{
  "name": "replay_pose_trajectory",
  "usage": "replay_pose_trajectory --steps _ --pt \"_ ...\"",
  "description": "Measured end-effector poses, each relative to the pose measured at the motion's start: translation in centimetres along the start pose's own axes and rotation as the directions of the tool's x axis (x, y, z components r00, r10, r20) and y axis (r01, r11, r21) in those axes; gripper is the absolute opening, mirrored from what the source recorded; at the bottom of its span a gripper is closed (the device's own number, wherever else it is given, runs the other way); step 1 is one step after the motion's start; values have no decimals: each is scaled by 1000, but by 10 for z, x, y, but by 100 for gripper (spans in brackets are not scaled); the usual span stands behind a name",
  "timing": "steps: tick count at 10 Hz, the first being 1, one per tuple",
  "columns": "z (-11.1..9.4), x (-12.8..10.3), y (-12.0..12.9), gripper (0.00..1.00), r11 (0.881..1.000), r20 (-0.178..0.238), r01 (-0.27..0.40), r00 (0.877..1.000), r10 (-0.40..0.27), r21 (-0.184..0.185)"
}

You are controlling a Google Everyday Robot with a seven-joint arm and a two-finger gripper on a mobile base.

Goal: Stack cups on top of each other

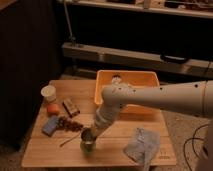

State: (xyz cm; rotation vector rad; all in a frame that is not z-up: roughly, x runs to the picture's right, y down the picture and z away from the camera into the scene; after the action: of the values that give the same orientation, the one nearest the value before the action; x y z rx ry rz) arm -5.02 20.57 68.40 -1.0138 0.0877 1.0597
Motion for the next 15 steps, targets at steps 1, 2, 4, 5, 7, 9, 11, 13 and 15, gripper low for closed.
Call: replay_pose_trajectory --steps 1,2,4,5,7,9,11,13,15 --pt "4 0 -2 4 1000 -4 -3 1000 3 0" --pt "7 -1 -3 12 1000 -5 -8 1000 8 5" --pt "19 -1 -6 32 999 -12 -23 1000 23 23" --pt "26 0 -10 41 999 -14 -34 999 34 29" --pt "36 4 -19 61 998 -7 -54 999 54 39" --pt "36 4 -19 66 996 1 -62 998 62 59" --pt "39 -1 -7 66 996 6 -44 999 44 71" --pt "39 -5 2 66 996 2 -29 1000 29 83" --pt "39 -6 7 66 995 -7 -29 1000 29 93"
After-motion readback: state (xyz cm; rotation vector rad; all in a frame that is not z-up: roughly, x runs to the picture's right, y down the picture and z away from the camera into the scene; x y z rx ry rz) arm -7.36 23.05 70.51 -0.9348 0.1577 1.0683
